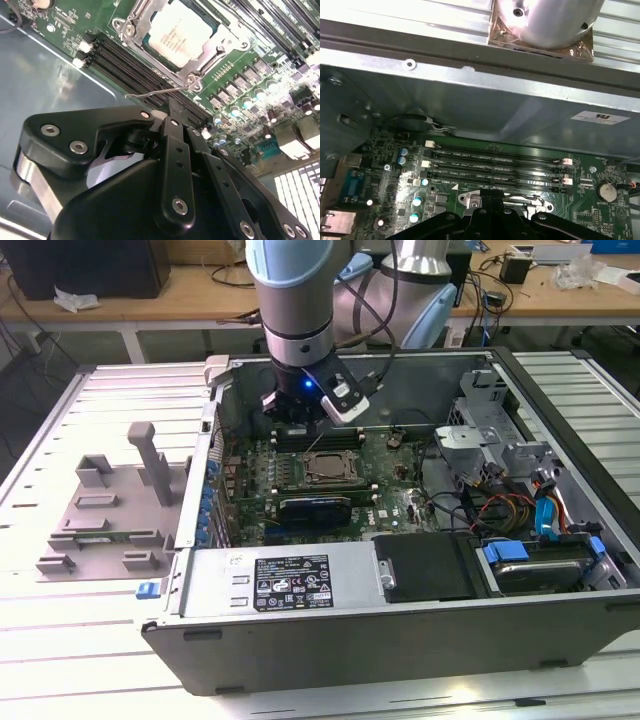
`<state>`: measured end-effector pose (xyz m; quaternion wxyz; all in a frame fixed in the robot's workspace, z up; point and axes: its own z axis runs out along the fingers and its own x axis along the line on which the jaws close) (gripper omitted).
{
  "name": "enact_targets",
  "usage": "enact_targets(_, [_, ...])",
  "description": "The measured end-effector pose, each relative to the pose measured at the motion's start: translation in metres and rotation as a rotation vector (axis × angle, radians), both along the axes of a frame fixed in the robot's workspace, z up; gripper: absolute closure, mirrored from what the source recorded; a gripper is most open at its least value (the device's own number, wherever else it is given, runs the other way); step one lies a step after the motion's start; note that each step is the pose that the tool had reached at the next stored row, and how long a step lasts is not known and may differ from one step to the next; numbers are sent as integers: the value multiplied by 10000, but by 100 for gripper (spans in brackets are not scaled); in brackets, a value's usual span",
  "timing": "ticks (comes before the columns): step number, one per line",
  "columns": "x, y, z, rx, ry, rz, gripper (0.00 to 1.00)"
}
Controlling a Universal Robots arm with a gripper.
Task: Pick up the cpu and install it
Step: 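Install the first cpu locking lever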
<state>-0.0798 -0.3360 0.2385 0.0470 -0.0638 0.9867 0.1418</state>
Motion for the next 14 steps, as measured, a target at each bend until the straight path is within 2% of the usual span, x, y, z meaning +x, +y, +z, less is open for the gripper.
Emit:
enact_targets(4, [37,0,-76,0,-3,-217,89])
enact_targets(10, [69,6,-118,0,-2,-1105,89])
enact_targets(14, [80,59,-130,-1,-2,-1415,89])
